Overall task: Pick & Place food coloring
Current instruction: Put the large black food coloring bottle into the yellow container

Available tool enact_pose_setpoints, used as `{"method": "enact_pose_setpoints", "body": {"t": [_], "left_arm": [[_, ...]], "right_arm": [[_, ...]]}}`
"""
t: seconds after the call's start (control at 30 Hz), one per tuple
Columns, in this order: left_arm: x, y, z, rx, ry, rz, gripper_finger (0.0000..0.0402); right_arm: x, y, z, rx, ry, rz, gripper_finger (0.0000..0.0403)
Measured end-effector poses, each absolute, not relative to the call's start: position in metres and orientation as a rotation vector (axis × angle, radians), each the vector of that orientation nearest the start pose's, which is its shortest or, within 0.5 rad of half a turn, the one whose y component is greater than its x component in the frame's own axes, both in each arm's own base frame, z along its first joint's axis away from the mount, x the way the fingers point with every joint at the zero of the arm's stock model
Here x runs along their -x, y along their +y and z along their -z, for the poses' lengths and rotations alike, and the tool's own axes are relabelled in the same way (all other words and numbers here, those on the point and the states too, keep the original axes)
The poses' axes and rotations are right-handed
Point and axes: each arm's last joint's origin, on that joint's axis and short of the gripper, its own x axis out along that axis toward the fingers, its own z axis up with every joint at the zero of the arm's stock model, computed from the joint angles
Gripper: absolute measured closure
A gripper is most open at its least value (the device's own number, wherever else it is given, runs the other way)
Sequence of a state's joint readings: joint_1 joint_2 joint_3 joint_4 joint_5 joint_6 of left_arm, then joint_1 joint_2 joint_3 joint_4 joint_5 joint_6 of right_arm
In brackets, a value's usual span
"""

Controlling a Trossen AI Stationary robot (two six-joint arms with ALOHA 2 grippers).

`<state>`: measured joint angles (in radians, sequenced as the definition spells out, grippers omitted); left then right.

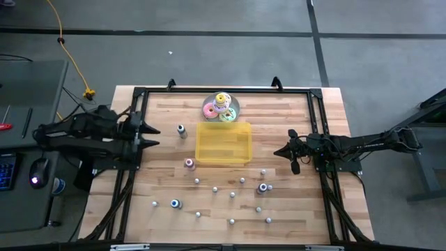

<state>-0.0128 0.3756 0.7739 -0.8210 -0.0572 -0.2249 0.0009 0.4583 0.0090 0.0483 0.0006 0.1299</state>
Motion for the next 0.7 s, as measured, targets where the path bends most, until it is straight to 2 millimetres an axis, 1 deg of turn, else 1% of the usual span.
{"method": "enact_pose_setpoints", "body": {"t": [0.13, 0.23, 0.3, 0.47, 0.7], "left_arm": [[-0.08, 0.003, -0.322, 0.058, 0.547, -0.154, 0.0185], [-0.094, 0.006, -0.325, -0.056, 0.652, -0.238, 0.0185], [-0.104, 0.007, -0.324, -0.088, 0.711, -0.279, 0.0185], [-0.132, 0.008, -0.317, -0.078, 0.844, -0.255, 0.0185], [-0.167, 0.025, -0.298, -0.029, 0.976, -0.313, 0.0185]], "right_arm": [[-0.119, 0.0, -0.13, -0.128, 0.4, 0.026, 0.0402], [-0.119, 0.0, -0.13, -0.128, 0.4, 0.026, 0.0402], [-0.119, 0.0, -0.13, -0.128, 0.4, 0.026, 0.0402], [-0.119, 0.0, -0.13, -0.128, 0.4, 0.026, 0.0402], [-0.119, 0.0, -0.13, -0.128, 0.401, 0.026, 0.0402]]}}
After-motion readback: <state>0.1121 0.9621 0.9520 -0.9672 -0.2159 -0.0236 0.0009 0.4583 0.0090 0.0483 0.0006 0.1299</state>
